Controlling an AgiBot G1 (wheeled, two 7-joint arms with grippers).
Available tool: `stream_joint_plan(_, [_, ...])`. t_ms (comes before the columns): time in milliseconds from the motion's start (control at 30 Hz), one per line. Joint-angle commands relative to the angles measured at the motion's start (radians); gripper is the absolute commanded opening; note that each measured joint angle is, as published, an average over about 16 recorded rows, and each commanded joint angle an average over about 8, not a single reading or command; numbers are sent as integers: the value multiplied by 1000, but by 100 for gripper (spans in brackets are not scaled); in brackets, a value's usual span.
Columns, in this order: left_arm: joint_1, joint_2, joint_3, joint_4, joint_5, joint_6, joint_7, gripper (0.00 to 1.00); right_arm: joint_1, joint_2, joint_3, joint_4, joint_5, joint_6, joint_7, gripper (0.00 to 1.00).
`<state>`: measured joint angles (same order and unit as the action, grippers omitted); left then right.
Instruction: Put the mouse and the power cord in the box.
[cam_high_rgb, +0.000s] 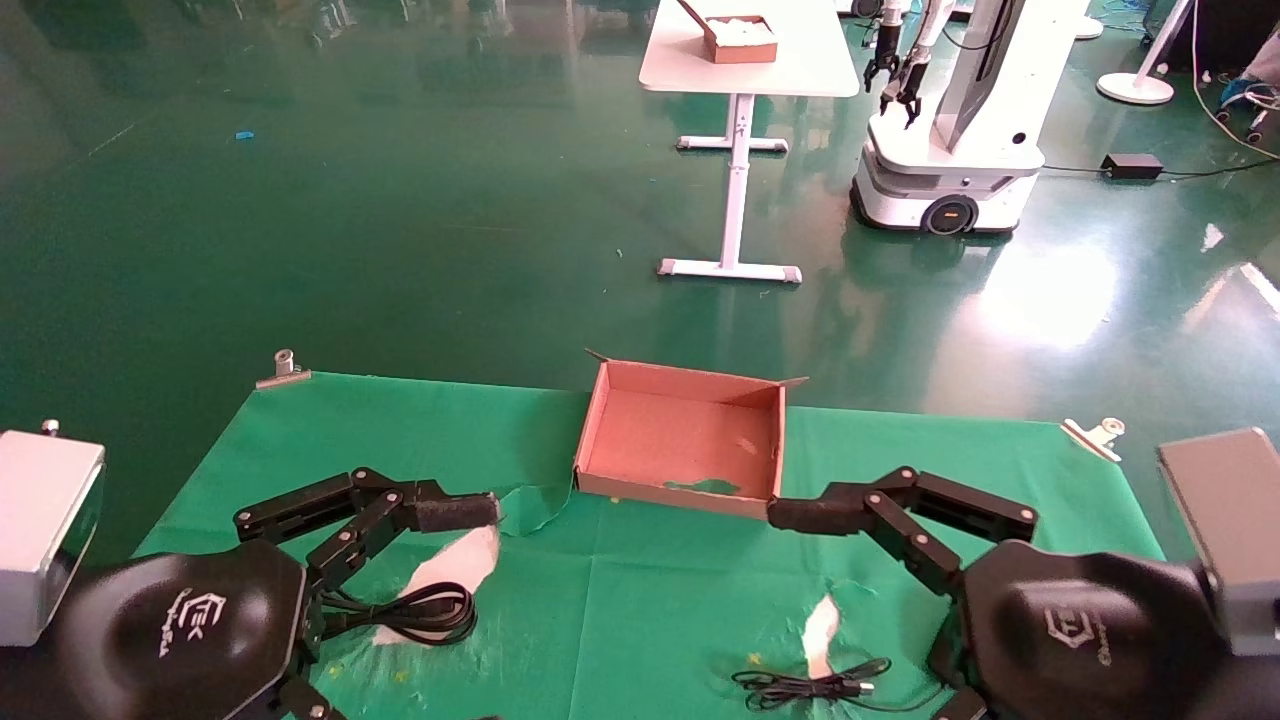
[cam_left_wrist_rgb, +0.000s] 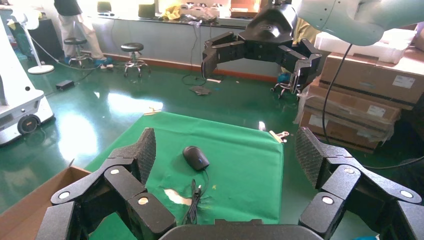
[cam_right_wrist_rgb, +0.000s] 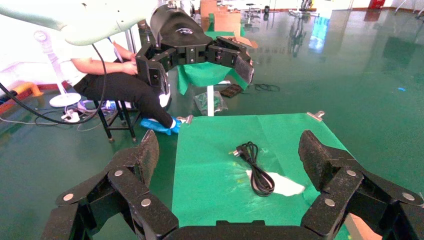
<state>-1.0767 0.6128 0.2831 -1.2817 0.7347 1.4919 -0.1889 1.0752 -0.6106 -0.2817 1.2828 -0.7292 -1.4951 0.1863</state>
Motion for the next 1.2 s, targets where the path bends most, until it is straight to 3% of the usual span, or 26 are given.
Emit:
stream_joint_plan(33, [0,0,0,0,0,0,0,100,0,0,0,0,0,0,0,100])
stream_joint_plan(1000, [0,-1,0,-1,1,1,1,100,-2,2,-1,0,-3,0,-1,100])
stream_joint_plan(1100, [-8,-9,15,-14,48,1,4,100,-5,14,-8,8,-37,-1,-15,100])
stream_joint_plan(1200, [-41,-20,57,-34,166,-5,-9,100,-4,33,-24,25,-109,4,-38,100])
